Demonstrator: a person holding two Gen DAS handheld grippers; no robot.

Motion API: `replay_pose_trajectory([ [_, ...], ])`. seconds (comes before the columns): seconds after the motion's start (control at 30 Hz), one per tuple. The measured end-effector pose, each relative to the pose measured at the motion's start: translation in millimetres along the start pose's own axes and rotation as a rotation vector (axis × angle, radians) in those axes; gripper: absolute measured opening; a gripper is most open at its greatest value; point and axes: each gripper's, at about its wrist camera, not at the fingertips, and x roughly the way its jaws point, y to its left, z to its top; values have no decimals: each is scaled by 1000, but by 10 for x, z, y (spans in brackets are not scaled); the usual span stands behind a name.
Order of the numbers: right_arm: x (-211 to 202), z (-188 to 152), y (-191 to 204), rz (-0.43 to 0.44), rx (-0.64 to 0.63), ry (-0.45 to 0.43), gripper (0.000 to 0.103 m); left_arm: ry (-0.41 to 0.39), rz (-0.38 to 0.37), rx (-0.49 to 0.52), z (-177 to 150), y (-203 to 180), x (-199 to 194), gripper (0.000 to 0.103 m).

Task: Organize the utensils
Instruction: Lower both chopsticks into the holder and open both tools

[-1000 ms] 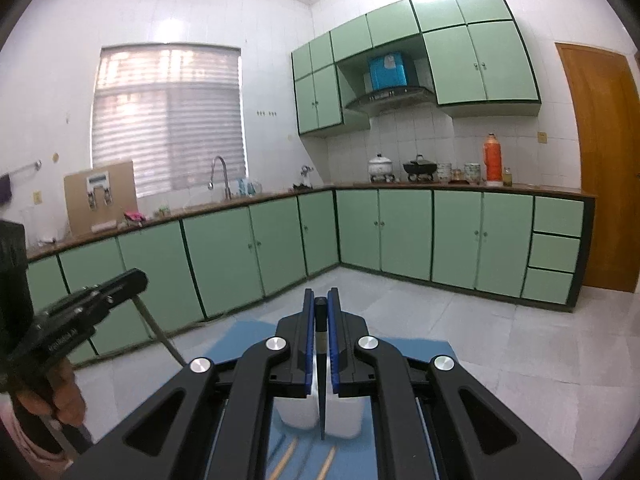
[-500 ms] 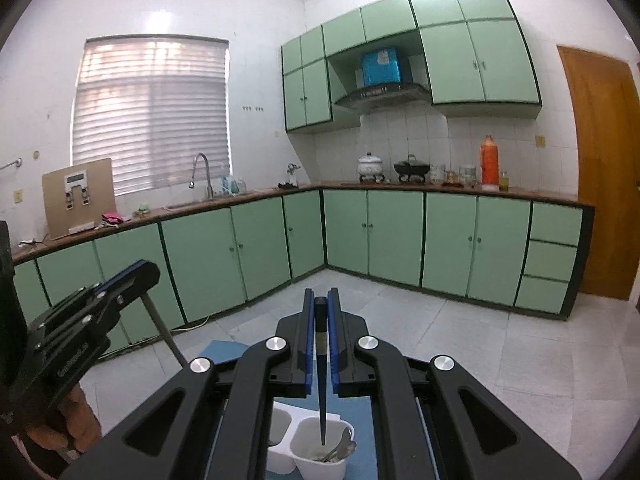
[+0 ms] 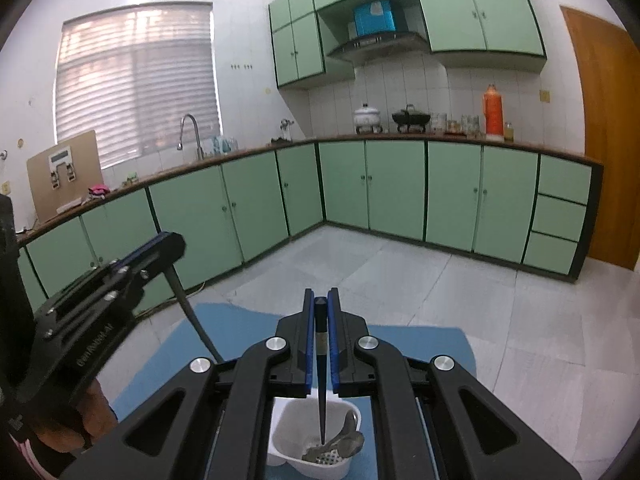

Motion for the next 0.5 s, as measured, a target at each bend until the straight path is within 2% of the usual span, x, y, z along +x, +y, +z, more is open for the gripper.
replay_pose_trajectory([
  [0.17, 148, -128, 16, 3, 1, 35, 6, 62, 4, -4, -180, 92, 151, 6],
  [0.27, 126, -158, 9, 1, 2, 20, 6, 85, 10, -8, -253, 148, 208, 6],
  [0.5, 137, -131, -35, -20, 9, 28, 7, 92, 20, -9, -248, 198, 203, 8],
])
